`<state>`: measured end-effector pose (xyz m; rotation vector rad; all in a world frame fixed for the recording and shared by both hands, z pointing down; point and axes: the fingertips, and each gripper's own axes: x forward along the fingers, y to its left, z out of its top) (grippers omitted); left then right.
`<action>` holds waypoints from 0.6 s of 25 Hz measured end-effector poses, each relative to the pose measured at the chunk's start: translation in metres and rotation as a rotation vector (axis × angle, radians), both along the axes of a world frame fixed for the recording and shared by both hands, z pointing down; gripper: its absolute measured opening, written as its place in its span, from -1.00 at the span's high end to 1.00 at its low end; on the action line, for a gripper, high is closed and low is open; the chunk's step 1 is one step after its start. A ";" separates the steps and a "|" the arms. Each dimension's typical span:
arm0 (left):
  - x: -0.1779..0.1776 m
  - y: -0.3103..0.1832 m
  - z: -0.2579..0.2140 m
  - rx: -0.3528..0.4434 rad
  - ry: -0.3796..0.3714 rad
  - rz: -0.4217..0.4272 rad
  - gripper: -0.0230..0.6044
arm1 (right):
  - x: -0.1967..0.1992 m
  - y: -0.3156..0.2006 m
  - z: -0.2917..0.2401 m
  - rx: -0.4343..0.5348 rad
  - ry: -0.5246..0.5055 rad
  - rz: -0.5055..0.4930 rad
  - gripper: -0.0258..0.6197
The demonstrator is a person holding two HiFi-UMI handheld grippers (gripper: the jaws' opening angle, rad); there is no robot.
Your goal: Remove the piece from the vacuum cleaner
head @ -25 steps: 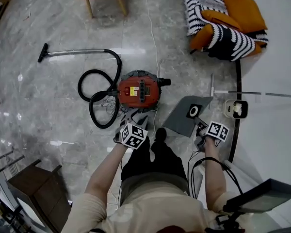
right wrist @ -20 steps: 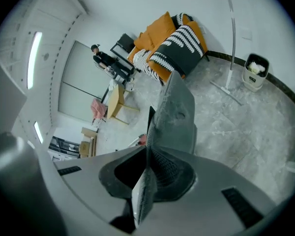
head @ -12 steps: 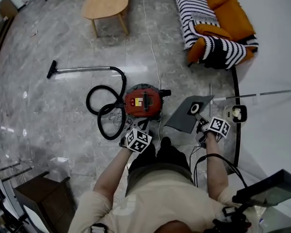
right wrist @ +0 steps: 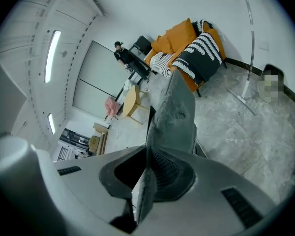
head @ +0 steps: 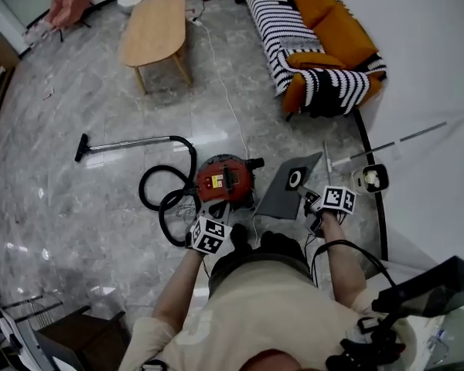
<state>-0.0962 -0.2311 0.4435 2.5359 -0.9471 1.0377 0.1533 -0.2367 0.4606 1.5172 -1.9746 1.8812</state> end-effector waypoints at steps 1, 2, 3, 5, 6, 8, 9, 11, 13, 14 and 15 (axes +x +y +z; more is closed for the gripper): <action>-0.004 0.001 -0.005 0.005 0.009 -0.017 0.91 | -0.001 0.004 -0.001 -0.007 -0.002 -0.005 0.83; -0.009 0.002 -0.008 0.008 0.021 -0.037 0.91 | -0.001 0.008 -0.002 -0.011 -0.003 -0.010 0.83; -0.013 0.002 -0.010 0.008 0.035 -0.055 0.91 | -0.002 0.009 -0.004 -0.011 -0.002 -0.015 0.83; -0.017 0.003 -0.011 -0.006 0.063 -0.079 0.91 | -0.004 0.007 -0.011 0.005 -0.005 -0.024 0.83; -0.016 0.005 -0.010 -0.018 0.074 -0.084 0.91 | -0.006 0.008 -0.016 0.017 -0.010 -0.028 0.83; -0.010 0.010 -0.008 -0.034 0.083 -0.075 0.91 | -0.005 0.013 -0.026 0.042 -0.020 -0.027 0.83; -0.005 0.011 -0.007 -0.036 0.082 -0.062 0.91 | -0.002 0.016 -0.030 0.053 -0.028 -0.019 0.83; 0.006 0.012 -0.010 -0.029 0.081 -0.038 0.91 | 0.003 0.022 -0.038 0.073 -0.066 0.011 0.83; 0.014 0.013 -0.017 -0.016 0.085 -0.029 0.91 | 0.005 0.025 -0.045 0.096 -0.138 0.036 0.83; 0.017 0.015 -0.022 -0.010 0.084 -0.028 0.91 | 0.003 0.025 -0.047 0.106 -0.174 0.039 0.83; 0.020 0.016 -0.028 -0.004 0.081 -0.028 0.91 | 0.002 0.027 -0.049 0.111 -0.196 0.035 0.83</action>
